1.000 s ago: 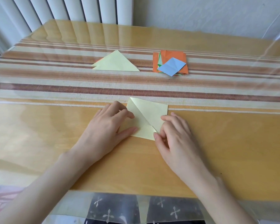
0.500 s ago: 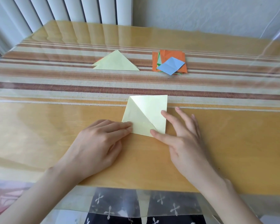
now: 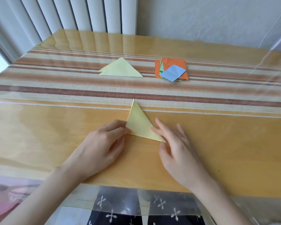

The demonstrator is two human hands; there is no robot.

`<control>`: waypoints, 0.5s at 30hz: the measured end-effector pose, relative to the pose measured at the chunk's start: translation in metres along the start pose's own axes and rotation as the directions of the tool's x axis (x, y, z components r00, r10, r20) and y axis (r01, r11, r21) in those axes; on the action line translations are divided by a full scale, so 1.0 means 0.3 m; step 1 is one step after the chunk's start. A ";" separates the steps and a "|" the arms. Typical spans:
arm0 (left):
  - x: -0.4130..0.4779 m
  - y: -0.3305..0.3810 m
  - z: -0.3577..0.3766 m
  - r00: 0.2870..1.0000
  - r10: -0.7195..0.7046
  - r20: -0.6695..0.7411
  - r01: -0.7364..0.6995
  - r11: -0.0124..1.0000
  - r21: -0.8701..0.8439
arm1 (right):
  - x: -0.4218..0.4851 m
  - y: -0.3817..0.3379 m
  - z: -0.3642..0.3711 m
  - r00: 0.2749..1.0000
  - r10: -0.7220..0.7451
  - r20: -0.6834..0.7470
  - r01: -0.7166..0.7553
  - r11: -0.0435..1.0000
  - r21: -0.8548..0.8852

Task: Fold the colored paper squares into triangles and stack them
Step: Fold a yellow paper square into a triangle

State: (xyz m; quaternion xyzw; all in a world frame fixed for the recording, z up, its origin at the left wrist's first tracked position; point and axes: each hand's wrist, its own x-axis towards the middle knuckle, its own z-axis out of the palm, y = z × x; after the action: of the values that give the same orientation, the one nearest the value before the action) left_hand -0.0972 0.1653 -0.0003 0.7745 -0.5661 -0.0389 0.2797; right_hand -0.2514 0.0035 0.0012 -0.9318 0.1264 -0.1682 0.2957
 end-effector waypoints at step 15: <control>0.002 0.003 0.025 0.981 0.001 0.195 -0.054 0.962 0.268 | -0.009 0.017 0.010 0.988 -0.143 0.049 0.151 0.911 -0.383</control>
State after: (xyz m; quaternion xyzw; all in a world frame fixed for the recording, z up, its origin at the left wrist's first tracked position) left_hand -0.1006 0.1616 -0.0059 0.7900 -0.6013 -0.0318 0.1150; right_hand -0.2532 0.0018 -0.0047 -0.9802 0.0836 -0.1525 0.0943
